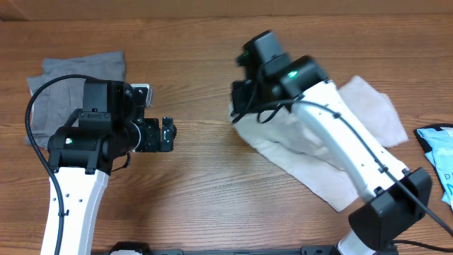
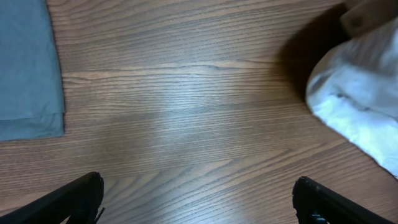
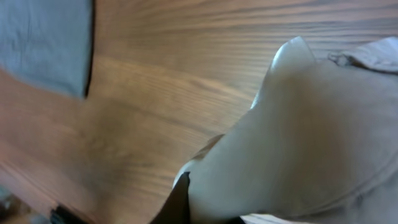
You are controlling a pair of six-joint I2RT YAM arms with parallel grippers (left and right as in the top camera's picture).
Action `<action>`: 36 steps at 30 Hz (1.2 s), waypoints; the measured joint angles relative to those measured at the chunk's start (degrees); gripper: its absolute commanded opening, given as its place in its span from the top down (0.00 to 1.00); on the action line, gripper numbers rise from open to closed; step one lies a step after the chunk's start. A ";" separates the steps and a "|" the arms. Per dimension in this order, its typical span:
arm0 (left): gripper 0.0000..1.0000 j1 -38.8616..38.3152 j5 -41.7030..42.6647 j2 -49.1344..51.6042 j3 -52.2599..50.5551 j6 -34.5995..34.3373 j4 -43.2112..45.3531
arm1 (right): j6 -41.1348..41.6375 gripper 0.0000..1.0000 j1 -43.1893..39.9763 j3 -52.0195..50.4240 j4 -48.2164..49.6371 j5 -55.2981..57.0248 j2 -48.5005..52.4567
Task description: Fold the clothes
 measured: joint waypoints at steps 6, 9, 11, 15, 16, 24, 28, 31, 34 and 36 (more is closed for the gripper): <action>0.00 0.00 -0.17 0.00 0.00 0.00 0.26 | -2.29 0.39 4.42 0.00 -1.88 6.45 0.00; 0.00 0.00 0.55 0.00 0.00 0.00 1.33 | -2.49 0.40 2.71 0.00 -3.56 9.75 0.00; 0.00 -0.24 1.51 0.02 0.00 0.00 1.92 | -2.40 0.40 0.46 0.00 -4.74 10.97 0.00; 0.00 -2.14 2.19 1.11 0.00 0.02 3.30 | -1.31 0.39 -7.61 0.02 -8.61 12.13 0.00; 0.00 -2.91 2.10 2.05 0.00 0.02 3.89 | -1.22 0.39 -9.92 0.02 -9.68 12.11 0.00; 0.01 -6.73 -1.20 17.11 -0.72 0.26 11.21 | -4.22 0.41 -27.02 0.02 -13.22 5.20 -0.15; 0.12 -6.99 -0.74 27.12 -0.87 3.21 17.38 | -6.56 0.40 -29.64 0.02 -13.31 1.66 -1.42; 0.34 -7.13 2.01 32.96 -0.87 7.50 20.02 | -7.87 0.38 -29.75 0.02 -13.31 0.20 -3.69; 0.69 -7.10 6.49 37.42 -0.92 12.41 20.83 | -8.52 0.38 -29.75 0.02 -13.33 -0.59 -5.95; 0.96 -7.10 10.40 39.87 -0.92 16.00 20.70 | -8.90 0.37 -29.75 0.02 -13.35 -0.79 -6.73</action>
